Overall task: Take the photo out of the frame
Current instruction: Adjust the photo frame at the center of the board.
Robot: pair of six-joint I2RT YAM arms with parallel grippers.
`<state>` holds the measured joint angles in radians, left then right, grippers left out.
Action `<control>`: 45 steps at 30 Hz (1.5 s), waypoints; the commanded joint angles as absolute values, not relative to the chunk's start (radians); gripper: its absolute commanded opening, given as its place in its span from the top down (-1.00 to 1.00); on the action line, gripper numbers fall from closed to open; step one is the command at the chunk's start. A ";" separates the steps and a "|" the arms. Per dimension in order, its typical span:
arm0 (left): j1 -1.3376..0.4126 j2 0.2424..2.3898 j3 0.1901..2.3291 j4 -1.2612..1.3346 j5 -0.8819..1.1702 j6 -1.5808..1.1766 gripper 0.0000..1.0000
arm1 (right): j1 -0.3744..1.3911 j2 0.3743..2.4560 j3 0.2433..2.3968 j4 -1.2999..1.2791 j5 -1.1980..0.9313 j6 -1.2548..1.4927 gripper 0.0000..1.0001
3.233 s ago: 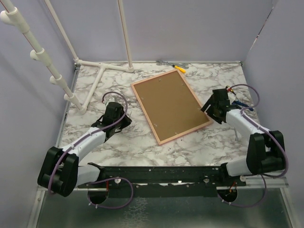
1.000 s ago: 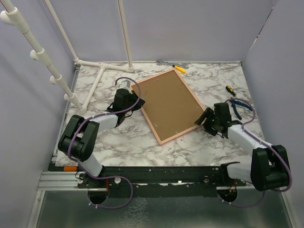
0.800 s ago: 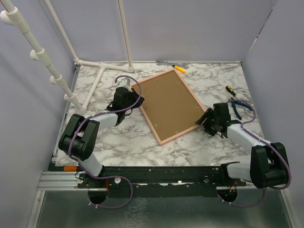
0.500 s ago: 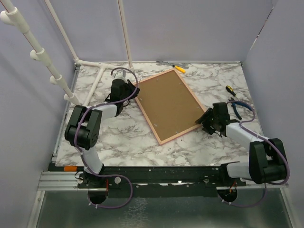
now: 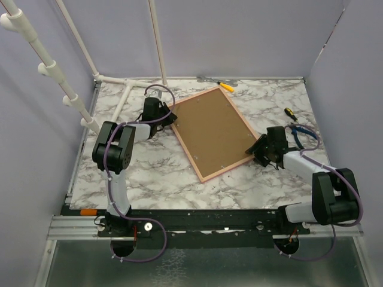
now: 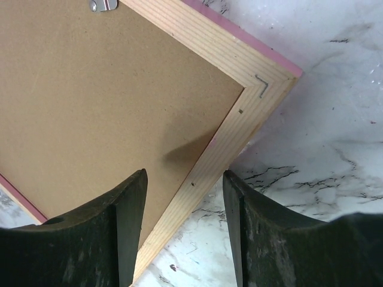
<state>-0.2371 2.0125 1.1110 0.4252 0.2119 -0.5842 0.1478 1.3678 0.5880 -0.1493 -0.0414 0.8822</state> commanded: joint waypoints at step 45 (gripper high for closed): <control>-0.603 1.207 0.404 0.109 0.099 -0.922 1.00 | 0.092 1.818 1.116 -0.073 -0.277 0.619 -0.34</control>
